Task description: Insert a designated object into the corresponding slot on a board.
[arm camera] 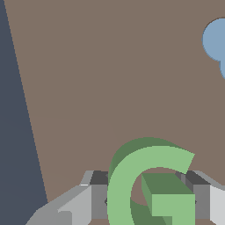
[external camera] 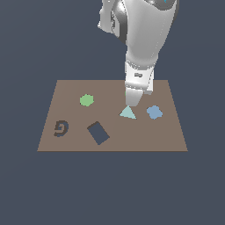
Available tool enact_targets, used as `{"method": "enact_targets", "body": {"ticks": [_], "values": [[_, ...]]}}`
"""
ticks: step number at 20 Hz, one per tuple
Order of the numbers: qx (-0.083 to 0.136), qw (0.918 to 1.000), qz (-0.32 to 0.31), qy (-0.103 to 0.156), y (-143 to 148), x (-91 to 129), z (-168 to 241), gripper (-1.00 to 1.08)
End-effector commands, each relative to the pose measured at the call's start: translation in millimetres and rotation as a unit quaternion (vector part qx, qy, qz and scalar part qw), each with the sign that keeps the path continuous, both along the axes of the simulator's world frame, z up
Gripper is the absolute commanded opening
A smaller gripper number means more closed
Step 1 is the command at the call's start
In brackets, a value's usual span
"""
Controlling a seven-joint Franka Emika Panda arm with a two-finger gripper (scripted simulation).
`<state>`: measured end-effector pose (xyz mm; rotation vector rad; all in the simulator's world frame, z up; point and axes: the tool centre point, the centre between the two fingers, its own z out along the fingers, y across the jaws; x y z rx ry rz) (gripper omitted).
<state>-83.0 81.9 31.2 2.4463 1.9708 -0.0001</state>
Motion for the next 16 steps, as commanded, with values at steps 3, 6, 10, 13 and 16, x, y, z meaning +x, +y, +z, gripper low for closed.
{"method": "enact_targets", "body": {"ticks": [3,6,10,13,16], "values": [[0.0,1.0,0.0,0.0,0.1,0.1,2.3,-1.0],[0.0,1.0,-0.004,0.0,-0.5,1.9,2.2,-1.0],[0.0,0.9998,-0.021,0.0,-3.4,9.9,2.5,-1.0],[0.0,0.999,-0.044,0.0,-7.6,19.9,2.7,-1.0],[0.0,0.9972,-0.074,0.0,-14.1,33.2,3.1,-1.0]]}}
